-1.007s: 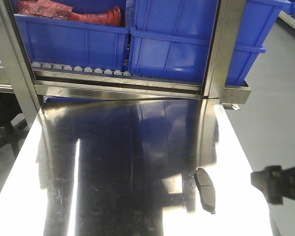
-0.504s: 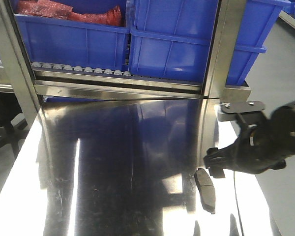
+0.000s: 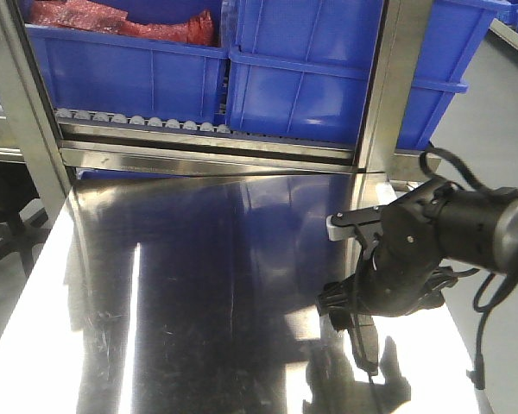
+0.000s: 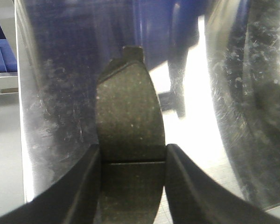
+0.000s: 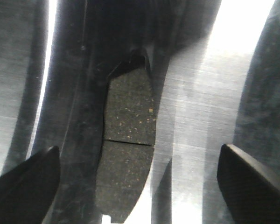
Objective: Move and align brake pads A on conveyor
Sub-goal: 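Close the right gripper on the brake pad and lift it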
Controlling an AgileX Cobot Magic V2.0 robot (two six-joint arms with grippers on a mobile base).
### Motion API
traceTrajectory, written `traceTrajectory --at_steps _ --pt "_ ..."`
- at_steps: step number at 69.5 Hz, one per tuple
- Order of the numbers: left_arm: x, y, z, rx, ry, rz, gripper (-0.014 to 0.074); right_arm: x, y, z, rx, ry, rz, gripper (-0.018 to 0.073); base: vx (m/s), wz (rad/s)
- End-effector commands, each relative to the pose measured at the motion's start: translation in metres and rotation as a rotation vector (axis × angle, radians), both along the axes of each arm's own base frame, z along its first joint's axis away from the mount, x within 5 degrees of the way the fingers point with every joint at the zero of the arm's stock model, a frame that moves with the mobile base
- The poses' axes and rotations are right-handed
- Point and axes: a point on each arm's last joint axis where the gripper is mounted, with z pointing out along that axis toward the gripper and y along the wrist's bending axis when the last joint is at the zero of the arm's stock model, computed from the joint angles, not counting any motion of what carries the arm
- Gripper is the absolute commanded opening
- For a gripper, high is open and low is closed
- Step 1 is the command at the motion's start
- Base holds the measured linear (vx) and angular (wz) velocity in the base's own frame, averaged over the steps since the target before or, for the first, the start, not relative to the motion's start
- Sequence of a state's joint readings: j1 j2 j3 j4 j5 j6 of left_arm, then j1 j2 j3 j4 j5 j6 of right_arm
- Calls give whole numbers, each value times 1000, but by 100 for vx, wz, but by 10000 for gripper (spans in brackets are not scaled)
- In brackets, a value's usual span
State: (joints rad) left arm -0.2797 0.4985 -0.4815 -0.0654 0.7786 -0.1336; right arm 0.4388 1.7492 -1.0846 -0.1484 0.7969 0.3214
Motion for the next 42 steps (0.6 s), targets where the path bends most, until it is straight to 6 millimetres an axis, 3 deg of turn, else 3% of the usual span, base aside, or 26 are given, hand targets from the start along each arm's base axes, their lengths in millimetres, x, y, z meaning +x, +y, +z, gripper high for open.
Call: traceTrajectory --at_steps 1,42 --pt "4 -2 14 -33 -95 -1 174 7 2 10 26 -58 0 608 0 0" --pt "4 -2 14 -33 -95 -1 174 13 7 -8 43 -35 -9 434 0 0"
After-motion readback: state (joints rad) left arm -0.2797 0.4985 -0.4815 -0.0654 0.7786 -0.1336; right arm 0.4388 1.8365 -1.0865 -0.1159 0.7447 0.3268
